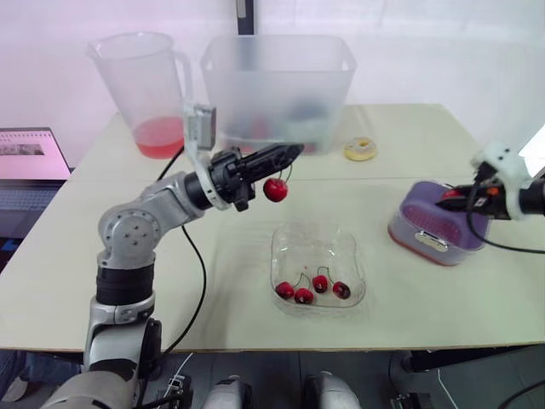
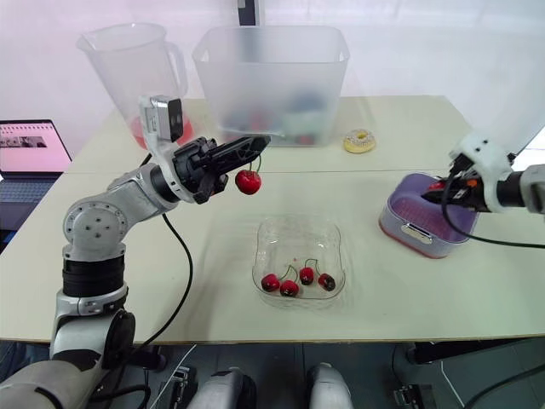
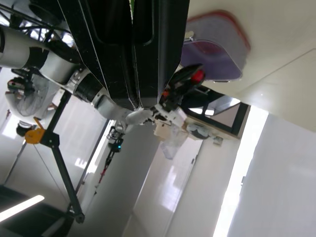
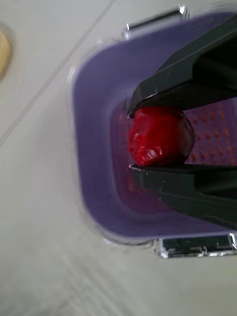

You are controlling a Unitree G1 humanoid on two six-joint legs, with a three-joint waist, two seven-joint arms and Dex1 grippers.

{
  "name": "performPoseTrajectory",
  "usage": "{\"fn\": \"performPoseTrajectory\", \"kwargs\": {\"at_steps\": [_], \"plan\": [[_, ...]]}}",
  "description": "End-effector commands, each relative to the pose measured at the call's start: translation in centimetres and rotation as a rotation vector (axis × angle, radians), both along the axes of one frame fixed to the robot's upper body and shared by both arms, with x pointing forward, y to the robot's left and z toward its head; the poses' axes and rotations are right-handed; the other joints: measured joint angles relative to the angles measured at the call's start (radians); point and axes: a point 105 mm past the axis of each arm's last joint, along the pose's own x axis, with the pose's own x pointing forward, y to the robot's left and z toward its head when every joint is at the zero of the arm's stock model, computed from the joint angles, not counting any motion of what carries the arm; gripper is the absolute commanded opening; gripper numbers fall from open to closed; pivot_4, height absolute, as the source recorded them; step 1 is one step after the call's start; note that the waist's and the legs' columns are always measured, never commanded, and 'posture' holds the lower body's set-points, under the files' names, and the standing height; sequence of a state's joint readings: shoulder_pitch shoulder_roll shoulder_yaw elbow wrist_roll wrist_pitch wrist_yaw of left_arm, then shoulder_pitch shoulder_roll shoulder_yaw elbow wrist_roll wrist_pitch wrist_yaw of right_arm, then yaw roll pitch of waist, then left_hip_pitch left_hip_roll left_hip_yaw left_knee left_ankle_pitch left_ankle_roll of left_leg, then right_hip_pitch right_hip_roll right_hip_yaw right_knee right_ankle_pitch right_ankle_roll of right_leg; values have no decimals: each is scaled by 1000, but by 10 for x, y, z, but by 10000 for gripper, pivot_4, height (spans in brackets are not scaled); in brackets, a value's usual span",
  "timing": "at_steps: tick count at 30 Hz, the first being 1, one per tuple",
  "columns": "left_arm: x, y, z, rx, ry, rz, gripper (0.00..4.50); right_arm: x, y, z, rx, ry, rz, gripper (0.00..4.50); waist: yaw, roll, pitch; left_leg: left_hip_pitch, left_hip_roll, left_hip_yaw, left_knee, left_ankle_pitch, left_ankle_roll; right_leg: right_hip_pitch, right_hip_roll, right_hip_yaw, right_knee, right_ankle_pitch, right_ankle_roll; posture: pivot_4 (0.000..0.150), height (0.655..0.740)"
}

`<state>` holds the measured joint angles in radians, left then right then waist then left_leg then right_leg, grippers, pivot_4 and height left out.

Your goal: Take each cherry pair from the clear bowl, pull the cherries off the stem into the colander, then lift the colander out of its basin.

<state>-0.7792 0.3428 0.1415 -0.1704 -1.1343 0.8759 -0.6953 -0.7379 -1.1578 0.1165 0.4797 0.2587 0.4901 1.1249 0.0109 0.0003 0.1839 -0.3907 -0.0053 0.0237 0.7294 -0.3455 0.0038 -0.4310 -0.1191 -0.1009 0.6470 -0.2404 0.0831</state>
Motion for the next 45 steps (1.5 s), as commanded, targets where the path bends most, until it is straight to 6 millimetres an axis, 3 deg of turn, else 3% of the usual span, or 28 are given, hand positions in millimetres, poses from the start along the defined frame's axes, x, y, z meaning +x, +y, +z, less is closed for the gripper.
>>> {"fn": "performPoseTrajectory", "kwargs": {"at_steps": [1, 4, 10, 11, 12, 16, 19, 21, 23, 26, 32, 45], "plan": [[-7, 2, 8, -21, -55, 16, 0, 5, -7, -1, -63, -21, -8, 10976, 2, 1, 0, 0, 0, 0, 0, 0, 0, 0, 0, 0, 0, 0, 0, 1500, 6886], [-8, 1, 7, -18, -56, 17, 0, 8, -11, -5, -68, -11, -21, 10976, 5, 1, 0, 0, -1, -1, 0, 0, -1, 0, -1, 0, 0, 0, 0, 1500, 6886], [-8, 1, 6, -16, -55, 25, 0, 10, -8, 10, -90, -34, 0, 36824, 1, 1, 0, 0, 0, -1, 1, 1, -1, 1, 0, -1, 0, 0, 0, 1500, 6886], [-8, 2, 7, -15, -60, 28, 0, 10, -6, 21, -84, -54, 8, 42566, 1, 1, 0, 0, 0, -1, 1, 1, -1, 1, 0, -1, 0, 0, 0, 1500, 6886], [-7, 2, 8, -16, -63, 33, 0, 10, -3, 32, -77, -76, 14, 44802, 1, 1, 1, 0, 0, -1, 1, 1, -1, 1, 0, -1, 0, 0, 0, 1500, 6886], [-4, 3, 11, -26, -70, 42, 0, 1, 13, 72, -48, -137, 83, 44802, 3, 3, 1, 0, 0, -1, 0, 1, -1, 1, 0, -1, 0, 0, 0, 1500, 6886], [-2, 1, 16, -37, -84, 46, 0, -16, 58, 110, 166, -189, 267, 44802, 3, 3, 2, 0, 0, -1, 0, 1, -1, 1, 0, -1, 0, 0, 0, 1500, 6886], [1, 0, 21, -54, -89, 43, 0, -35, 97, 123, 322, -176, 435, 44802, 3, 2, 2, 0, 0, -2, 1, 1, -1, 1, 0, -1, 0, 0, 0, 1500, 6886], [0, -4, 23, -53, -92, 21, 0, -50, 131, 121, 451, -143, 569, 44802, 3, 2, 2, 0, 0, -3, 1, 1, -1, 1, 0, -2, 0, 0, 0, 1500, 6886], [-2, -8, 27, -53, -97, -16, 0, -56, 169, 118, 636, -149, 656, 44802, 2, 1, 1, 1, 0, -3, 1, 1, -2, 3, 0, -3, 0, 0, 0, 1500, 6886], [-9, -13, 29, -66, -84, -68, 0, -63, 220, 104, 850, -141, 747, 44802, 6, 1, 1, -1, -2, -4, 2, 1, -2, 2, -2, -4, 0, 0, 0, 1500, 6886], [-10, -11, 28, -58, -78, -64, 0, -69, 262, 85, 912, -63, 784, 44802, 0, 1, 1, 0, -1, -4, 1, 1, -1, 2, 0, -4, 1, 0, 0, 1500, 6886]]}}
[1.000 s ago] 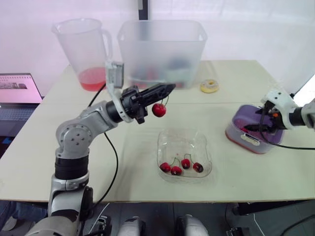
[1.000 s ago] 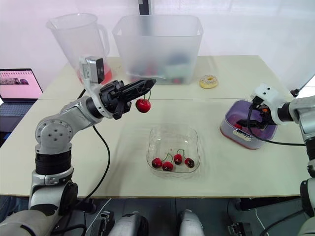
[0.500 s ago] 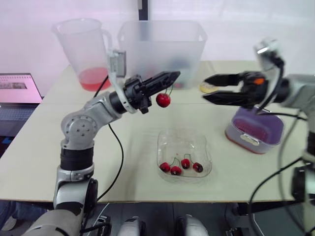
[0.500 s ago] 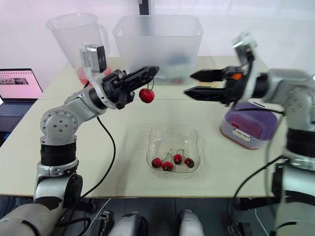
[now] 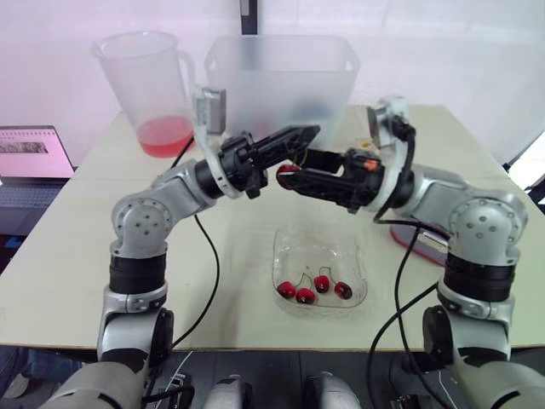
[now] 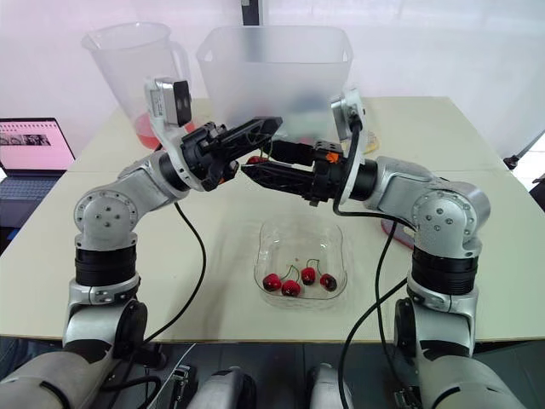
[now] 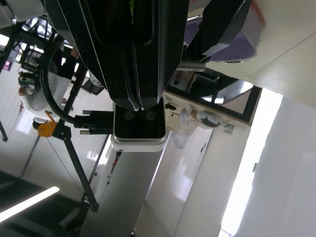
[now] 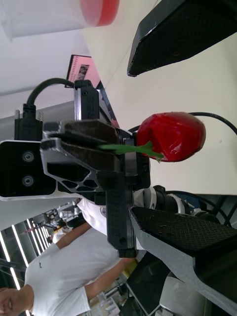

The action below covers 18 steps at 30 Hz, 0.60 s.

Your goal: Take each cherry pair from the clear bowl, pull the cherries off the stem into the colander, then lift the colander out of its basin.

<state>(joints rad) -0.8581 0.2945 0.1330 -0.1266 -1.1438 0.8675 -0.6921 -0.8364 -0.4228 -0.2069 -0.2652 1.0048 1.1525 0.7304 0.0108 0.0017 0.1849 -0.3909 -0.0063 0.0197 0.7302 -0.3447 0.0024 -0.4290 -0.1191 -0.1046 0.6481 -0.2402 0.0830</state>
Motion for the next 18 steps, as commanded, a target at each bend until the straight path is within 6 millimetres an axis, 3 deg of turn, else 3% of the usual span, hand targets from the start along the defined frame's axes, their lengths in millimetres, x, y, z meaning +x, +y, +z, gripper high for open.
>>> {"fn": "performPoseTrajectory", "kwargs": {"at_steps": [1, 4, 6, 18], "plan": [[-10, 1, 11, -16, -54, -9, 0, -5, 8, 0, -6, -36, 14, 44802, 1, 0, 0, 0, 0, 0, 0, 0, 0, 0, 0, 0, 0, 0, 0, 1500, 6886], [-11, 2, 8, -12, -51, -3, 0, -6, 10, -4, -17, -32, 21, 36978, 1, 0, 0, 0, 0, 0, 0, 0, 0, 0, 0, 0, 0, 0, 0, 1500, 6886], [-11, 3, 7, -7, -49, 1, 0, -6, 10, -5, -22, -33, 23, 27175, 0, 0, 0, 0, 0, 0, 0, 0, 0, 0, 0, 0, 0, 0, 0, 1500, 6886], [-9, 5, 6, 4, -54, 10, 0, -8, 7, 3, 29, -28, 30, 27175, 1, 0, 0, 0, 0, 0, 0, 0, 0, 0, 0, 0, 0, 0, 0, 1500, 6886]]}}
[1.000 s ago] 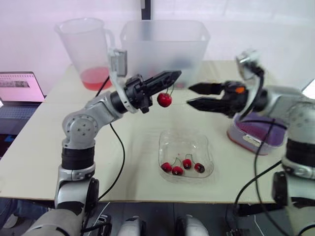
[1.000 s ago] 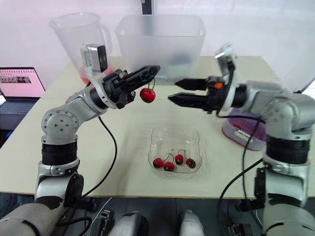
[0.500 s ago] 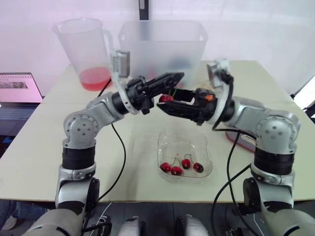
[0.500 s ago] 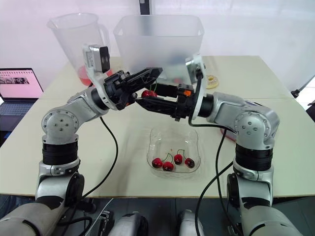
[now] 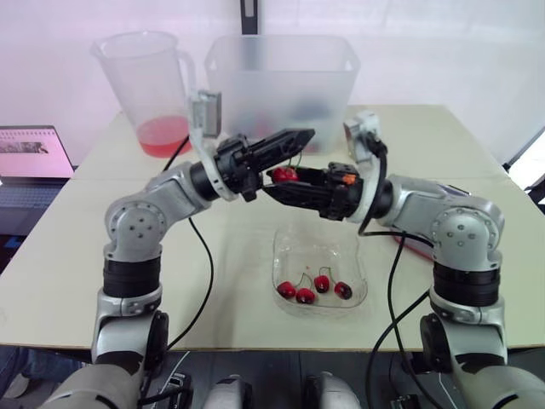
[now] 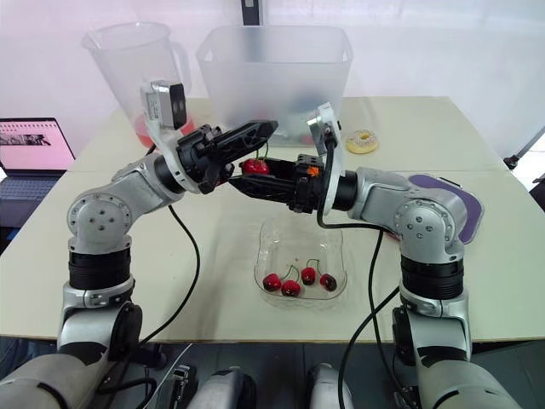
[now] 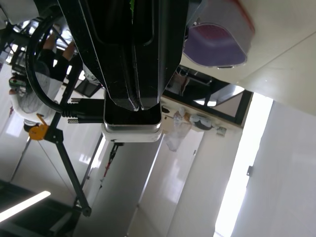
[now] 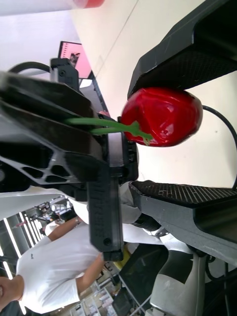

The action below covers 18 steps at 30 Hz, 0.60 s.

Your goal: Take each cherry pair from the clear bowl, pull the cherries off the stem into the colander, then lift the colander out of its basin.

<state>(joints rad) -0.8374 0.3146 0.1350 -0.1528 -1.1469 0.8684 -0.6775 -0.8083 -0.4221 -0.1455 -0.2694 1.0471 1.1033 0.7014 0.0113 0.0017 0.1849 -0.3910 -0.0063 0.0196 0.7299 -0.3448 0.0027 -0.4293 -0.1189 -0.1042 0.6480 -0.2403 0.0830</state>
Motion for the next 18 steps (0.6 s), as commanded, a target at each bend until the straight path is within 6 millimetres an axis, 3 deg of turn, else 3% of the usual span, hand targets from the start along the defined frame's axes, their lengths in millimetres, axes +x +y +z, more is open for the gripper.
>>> {"fn": "performPoseTrajectory", "kwargs": {"at_steps": [1, 4, 7, 10, 18], "plan": [[-8, 1, 9, -9, -52, -18, 0, -5, -4, 11, 31, -40, -6, 27175, 0, 0, 0, 0, 0, 0, 0, 0, 0, 0, 0, 0, 0, 0, 0, 1500, 6886], [-8, 1, 8, -6, -52, -20, 0, -4, -3, 8, 33, -29, -15, 27175, 0, 0, 0, 0, 0, 0, 0, 0, 0, 0, 0, 0, 0, 0, 0, 1500, 6886], [-8, 0, 9, -7, -56, -21, 0, -2, -1, 1, 15, -25, -35, 18239, 0, 0, 0, 0, 0, 0, 0, 0, 0, 0, 0, 0, 0, 0, 0, 1500, 6886], [-10, -3, 9, -6, -62, -35, 0, 0, -1, -2, 6, -32, -53, 5162, 0, 0, 0, 0, 0, 0, 0, 0, 0, 0, 0, 0, 0, 0, 0, 1500, 6886], [-7, -1, 9, -6, -64, -26, 0, -3, -11, -8, -36, -25, -55, 3835, 1, 0, 0, 0, 0, 0, 0, 0, 0, 0, 0, 0, 0, 0, 0, 1500, 6886]]}}
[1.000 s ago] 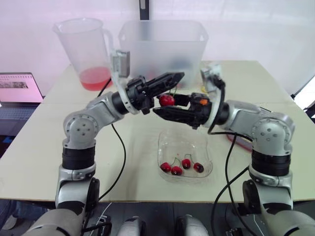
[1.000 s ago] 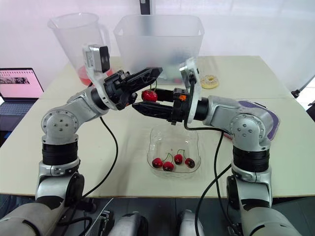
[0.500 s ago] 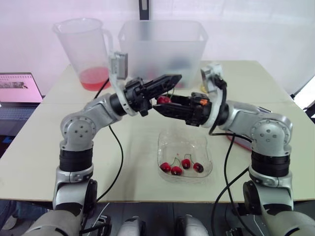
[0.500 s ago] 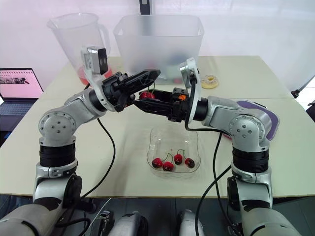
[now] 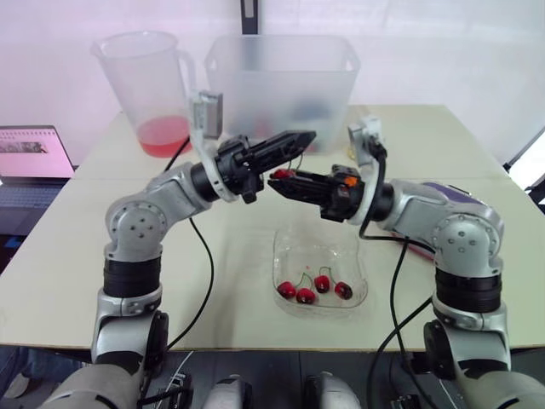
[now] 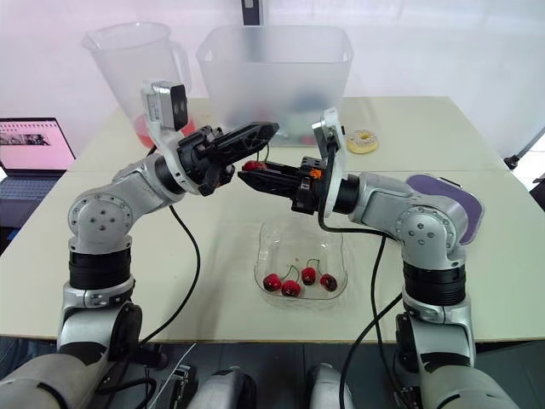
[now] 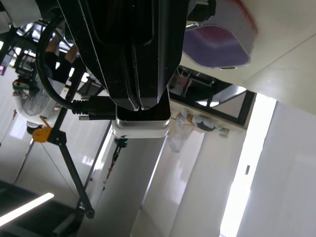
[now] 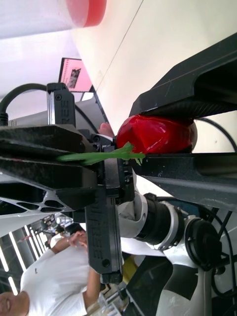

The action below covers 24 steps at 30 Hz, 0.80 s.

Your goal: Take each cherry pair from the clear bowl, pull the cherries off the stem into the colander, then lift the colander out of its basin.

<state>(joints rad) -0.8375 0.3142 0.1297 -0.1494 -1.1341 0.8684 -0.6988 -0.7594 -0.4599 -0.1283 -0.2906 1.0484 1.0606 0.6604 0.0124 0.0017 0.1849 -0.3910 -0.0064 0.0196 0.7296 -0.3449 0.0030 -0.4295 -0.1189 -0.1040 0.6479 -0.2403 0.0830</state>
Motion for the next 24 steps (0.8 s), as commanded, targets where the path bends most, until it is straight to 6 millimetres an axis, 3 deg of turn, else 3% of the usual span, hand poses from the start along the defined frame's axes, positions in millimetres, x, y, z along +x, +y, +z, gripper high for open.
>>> {"fn": "performPoseTrajectory", "kwargs": {"at_steps": [1, 9, 13, 16, 22, 24], "plan": [[-7, 0, 11, -14, -59, -12, 0, -7, -6, -3, -37, -12, 12, 3835, 0, 0, 0, 0, 0, 0, 0, 0, 0, 0, 0, 0, 0, 0, 0, 1500, 6886], [-6, 0, 11, -23, -56, -8, 0, -12, -19, -44, -239, 70, 2, 3835, -1, 0, 0, 0, 0, 0, 0, 0, 1, 0, 0, 0, 0, 0, 0, 1500, 6886], [-5, 0, 11, -30, -56, -9, 0, -10, -24, -48, -262, 82, -16, 3835, 0, 0, 0, 0, 0, 0, 0, 0, 1, 0, 0, 0, 0, 0, 0, 1500, 6886], [-6, -1, 11, -32, -57, -9, 0, -9, -35, -40, -254, 61, -42, 3835, 2, -1, 0, 0, 0, 0, 0, 0, 1, 0, 0, 0, -1, 0, 0, 1500, 6886], [-3, 7, 6, -29, -47, 26, 0, 27, -135, 8, -325, -78, -442, 3835, 3, -1, 0, -1, -1, 0, 0, -1, 2, 0, -1, 1, -1, 0, 0, 1500, 6886], [-2, 9, -2, 5, -54, 54, 0, 40, -177, 11, -452, -118, -620, 3835, 1, -1, 1, 0, -1, 1, 0, -1, 2, 0, -1, 1, -1, 0, 0, 1500, 6886]]}}
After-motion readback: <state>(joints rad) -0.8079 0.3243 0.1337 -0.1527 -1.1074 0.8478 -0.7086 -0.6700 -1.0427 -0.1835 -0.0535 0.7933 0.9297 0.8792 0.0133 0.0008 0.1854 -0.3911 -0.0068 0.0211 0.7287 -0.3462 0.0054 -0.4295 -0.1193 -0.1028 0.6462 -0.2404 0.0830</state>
